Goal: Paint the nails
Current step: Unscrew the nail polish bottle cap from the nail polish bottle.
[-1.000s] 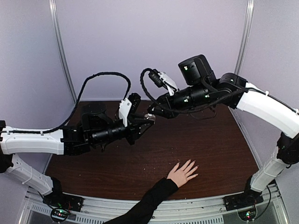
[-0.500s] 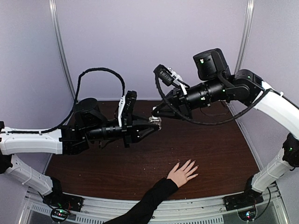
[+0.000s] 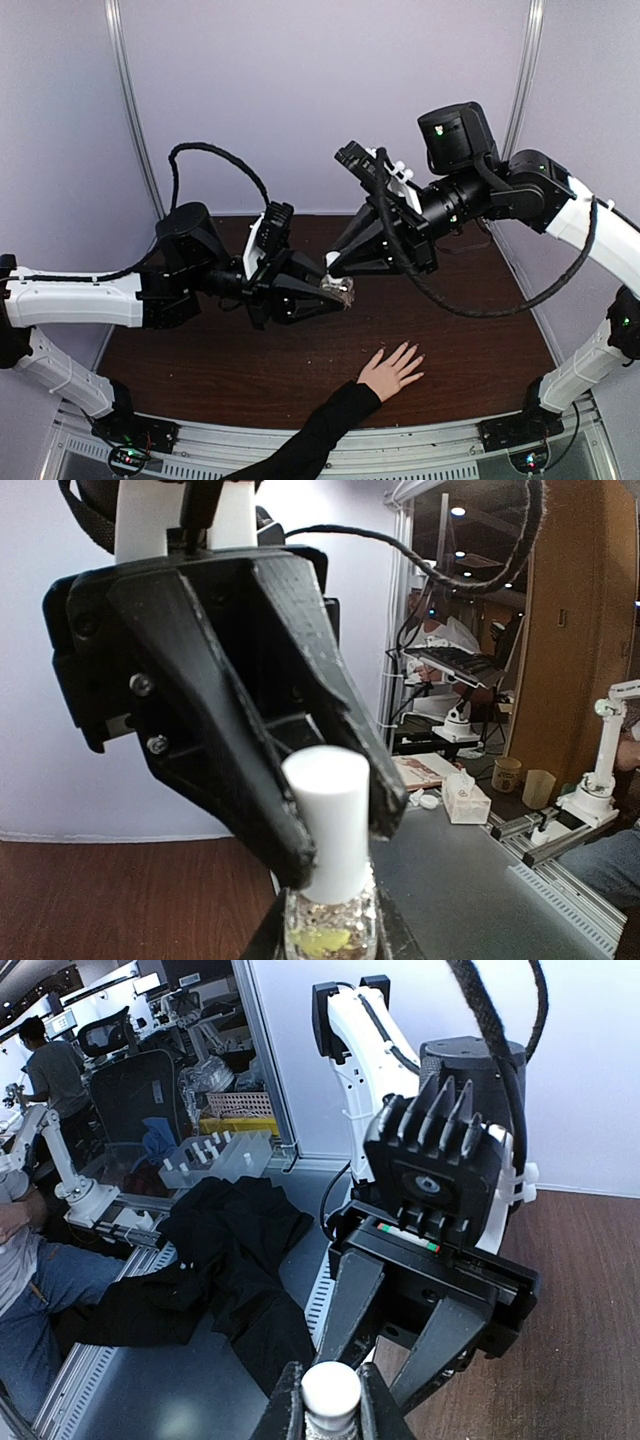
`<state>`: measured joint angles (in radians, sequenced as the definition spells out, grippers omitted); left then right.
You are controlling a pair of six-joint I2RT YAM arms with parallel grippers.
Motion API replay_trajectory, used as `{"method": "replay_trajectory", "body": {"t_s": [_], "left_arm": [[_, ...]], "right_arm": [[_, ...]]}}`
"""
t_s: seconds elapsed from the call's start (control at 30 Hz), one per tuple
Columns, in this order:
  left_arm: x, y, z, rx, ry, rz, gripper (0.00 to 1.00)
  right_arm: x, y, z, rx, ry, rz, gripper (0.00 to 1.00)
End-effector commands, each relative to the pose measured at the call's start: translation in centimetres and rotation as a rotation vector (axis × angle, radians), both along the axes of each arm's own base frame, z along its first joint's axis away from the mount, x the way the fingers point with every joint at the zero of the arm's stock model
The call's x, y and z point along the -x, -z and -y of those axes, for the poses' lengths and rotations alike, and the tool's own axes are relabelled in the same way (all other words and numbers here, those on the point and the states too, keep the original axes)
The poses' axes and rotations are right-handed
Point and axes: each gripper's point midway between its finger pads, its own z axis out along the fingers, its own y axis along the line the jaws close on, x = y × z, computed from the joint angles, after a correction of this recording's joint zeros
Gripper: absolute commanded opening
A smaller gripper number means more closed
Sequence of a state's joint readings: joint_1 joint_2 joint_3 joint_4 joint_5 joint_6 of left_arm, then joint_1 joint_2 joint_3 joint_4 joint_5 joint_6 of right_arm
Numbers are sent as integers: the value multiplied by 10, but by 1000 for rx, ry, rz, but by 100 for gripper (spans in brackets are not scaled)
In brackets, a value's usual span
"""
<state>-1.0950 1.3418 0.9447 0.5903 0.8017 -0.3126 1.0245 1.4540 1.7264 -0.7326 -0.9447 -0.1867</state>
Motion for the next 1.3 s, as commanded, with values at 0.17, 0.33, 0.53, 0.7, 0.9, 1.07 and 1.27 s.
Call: {"method": "replay_trajectory", "body": {"t_s": [0.17,0.33,0.53,0.7,0.9,1.07,1.27], "left_arm": [[-22,-7,-8,25,-232,111,0],[-51,-3,-16,-3,-429,117,0],[-92,9,-22,-88,-667,106,0],[-122,18,-28,-138,-834,88,0],[-131,21,-26,-153,-879,83,0],[-135,22,-22,-155,-890,79,0],[-139,23,-20,-159,-901,74,0]], "right_arm": [[-12,-11,1,-29,90,80,31],[-28,-12,5,-16,201,76,60],[-74,-8,6,31,481,58,72],[-116,0,12,80,743,13,72],[-137,14,11,123,867,-35,66],[-143,24,3,133,891,-65,59],[-147,33,-4,143,900,-82,51]]}}
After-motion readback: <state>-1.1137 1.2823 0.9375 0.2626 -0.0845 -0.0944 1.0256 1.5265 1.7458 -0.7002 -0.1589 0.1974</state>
